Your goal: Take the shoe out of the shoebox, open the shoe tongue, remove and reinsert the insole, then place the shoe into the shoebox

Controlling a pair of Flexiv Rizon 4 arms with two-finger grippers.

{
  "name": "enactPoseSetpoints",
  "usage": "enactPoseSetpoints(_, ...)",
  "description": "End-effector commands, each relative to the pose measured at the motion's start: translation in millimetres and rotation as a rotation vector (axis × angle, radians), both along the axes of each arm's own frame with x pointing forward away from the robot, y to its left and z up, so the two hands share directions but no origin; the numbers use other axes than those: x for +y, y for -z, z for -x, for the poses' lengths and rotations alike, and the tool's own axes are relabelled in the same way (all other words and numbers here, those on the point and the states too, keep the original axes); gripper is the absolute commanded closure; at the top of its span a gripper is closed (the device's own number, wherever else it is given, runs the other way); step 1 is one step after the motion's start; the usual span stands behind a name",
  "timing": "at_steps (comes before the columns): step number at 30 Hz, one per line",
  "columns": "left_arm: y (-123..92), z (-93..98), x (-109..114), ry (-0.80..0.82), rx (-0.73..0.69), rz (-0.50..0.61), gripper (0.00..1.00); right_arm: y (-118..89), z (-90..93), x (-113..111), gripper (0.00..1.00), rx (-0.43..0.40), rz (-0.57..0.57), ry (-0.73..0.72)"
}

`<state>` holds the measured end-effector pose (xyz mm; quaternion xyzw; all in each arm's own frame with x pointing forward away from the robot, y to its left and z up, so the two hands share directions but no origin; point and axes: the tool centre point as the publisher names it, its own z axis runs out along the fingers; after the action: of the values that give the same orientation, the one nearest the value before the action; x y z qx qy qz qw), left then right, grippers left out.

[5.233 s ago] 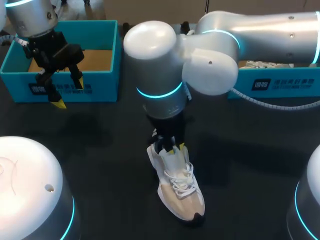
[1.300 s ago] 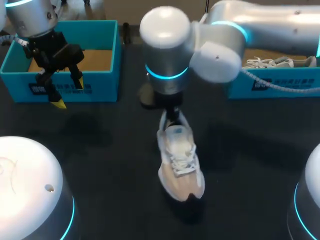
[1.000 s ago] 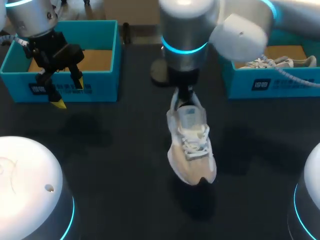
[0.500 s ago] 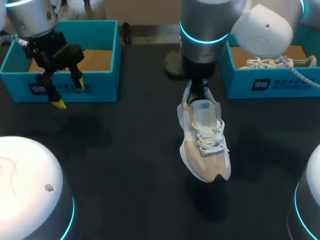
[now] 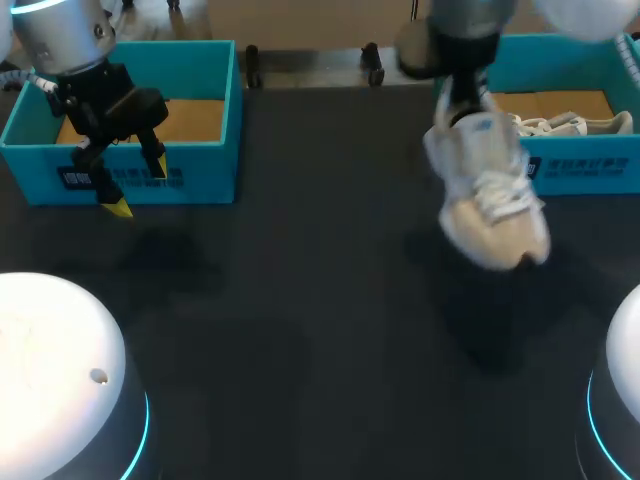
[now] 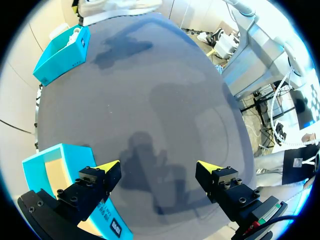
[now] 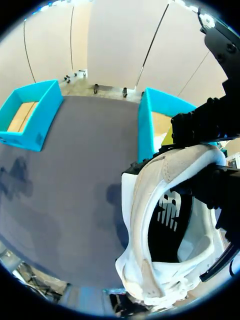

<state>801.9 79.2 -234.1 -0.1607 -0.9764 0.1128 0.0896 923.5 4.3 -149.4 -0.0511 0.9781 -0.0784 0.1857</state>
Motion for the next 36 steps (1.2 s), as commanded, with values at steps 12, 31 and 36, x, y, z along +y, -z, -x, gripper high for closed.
enactPoseSetpoints(12, -0.3, 0.8, 0.7, 0.001, -0.002, -0.003, 0.0, -16.2, -10.7, -25.5, 1.0, 0.007, -0.031, -0.003)
enactPoseSetpoints(31, -0.3, 0.8, 0.7, 0.001, -0.002, -0.003, 0.0, -24.8, -110.8, -115.9, 1.0, 0.055, -0.013, 0.023)
enactPoseSetpoints(36, -0.3, 0.8, 0.7, 0.001, -0.002, -0.003, 0.0, -24.6, -131.1, -131.9, 1.0, 0.072, -0.049, 0.025)
